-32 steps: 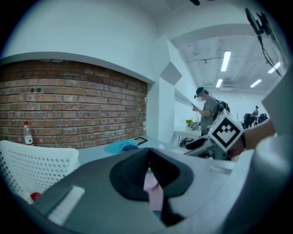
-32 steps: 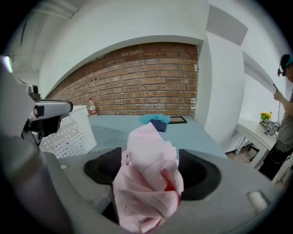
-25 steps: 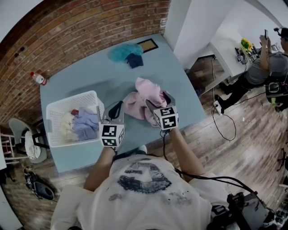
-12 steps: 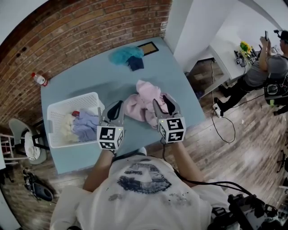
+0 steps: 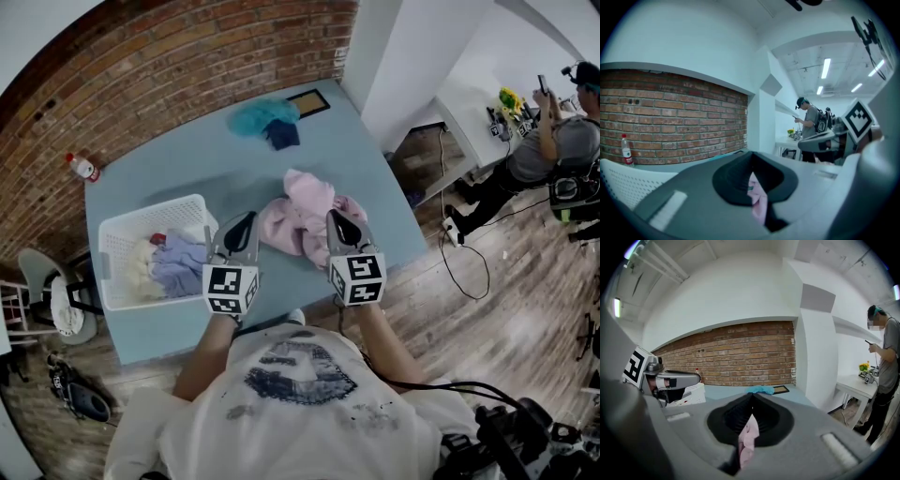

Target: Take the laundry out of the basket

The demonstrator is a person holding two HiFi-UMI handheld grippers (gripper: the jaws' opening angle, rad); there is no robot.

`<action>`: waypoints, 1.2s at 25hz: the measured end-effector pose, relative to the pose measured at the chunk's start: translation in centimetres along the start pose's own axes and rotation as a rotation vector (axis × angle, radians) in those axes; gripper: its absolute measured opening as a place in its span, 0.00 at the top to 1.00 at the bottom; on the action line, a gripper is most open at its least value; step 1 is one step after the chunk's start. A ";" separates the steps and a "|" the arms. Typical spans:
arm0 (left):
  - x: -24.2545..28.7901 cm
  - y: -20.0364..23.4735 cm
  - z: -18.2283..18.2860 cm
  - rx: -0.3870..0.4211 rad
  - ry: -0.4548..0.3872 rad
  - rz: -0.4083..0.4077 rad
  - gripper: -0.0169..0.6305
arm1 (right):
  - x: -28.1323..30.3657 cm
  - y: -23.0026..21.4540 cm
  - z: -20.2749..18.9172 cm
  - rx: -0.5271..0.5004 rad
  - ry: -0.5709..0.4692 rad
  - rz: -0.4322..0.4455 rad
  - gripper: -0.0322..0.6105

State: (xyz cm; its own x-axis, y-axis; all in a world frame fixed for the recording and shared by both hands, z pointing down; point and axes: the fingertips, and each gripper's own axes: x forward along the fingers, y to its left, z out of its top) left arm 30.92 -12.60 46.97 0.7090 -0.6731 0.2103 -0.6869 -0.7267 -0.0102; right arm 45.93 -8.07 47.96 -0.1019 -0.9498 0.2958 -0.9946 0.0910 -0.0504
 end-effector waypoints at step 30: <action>-19.6 23.2 -0.5 -0.067 -0.015 0.310 0.99 | 9.3 28.4 6.1 -0.045 -0.020 0.362 0.95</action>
State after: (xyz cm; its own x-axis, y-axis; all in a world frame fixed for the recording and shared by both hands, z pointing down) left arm 0.98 -16.18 43.10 0.4663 -0.8634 0.1925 -0.8792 -0.4764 -0.0067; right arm 16.87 -16.15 43.46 -0.4477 -0.8593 0.2472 -0.8940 0.4352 -0.1063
